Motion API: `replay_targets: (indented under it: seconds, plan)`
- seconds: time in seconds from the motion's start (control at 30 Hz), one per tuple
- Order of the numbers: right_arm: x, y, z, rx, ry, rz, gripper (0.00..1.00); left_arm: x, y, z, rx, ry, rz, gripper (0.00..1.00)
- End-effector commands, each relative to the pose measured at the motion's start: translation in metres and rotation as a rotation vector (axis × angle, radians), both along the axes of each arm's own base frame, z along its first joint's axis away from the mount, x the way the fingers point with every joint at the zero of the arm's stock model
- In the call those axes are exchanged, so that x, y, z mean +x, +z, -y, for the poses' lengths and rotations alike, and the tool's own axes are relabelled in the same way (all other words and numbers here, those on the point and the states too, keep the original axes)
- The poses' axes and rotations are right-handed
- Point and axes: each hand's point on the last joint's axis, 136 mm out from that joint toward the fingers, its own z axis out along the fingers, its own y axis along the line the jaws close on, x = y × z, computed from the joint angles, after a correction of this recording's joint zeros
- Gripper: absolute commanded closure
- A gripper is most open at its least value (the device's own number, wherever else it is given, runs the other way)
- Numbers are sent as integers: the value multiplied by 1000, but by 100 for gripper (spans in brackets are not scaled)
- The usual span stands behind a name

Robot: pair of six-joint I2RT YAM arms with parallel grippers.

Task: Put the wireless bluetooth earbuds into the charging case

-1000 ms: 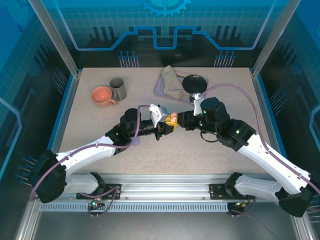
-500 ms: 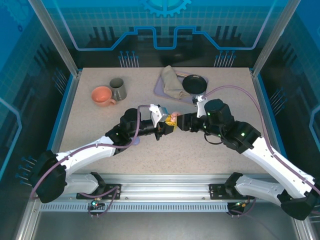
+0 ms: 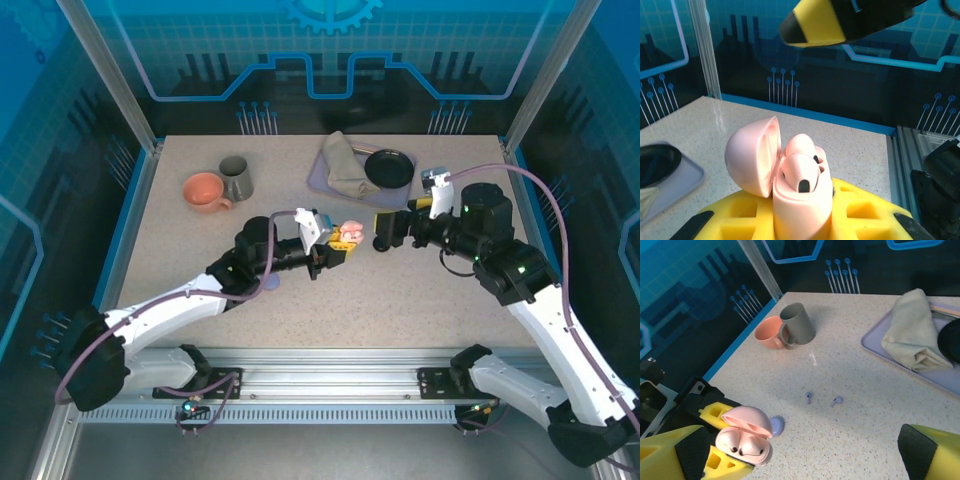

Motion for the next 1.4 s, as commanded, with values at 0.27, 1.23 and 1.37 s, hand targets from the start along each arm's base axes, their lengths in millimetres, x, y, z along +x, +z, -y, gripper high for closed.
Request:
replay_targets:
  seconds: [0.27,1.23,1.37]
  plan:
    - [-24,39,-58,219,617,-81,0,-20,53,0,-34,-80,196,100]
    - [-60,27,-75,196,789,-107,15,-10,50,6,-20,-69,177,100]
    - [-59,27,-73,183,778,-98,18,-11,50,5,-16,-68,177,100]
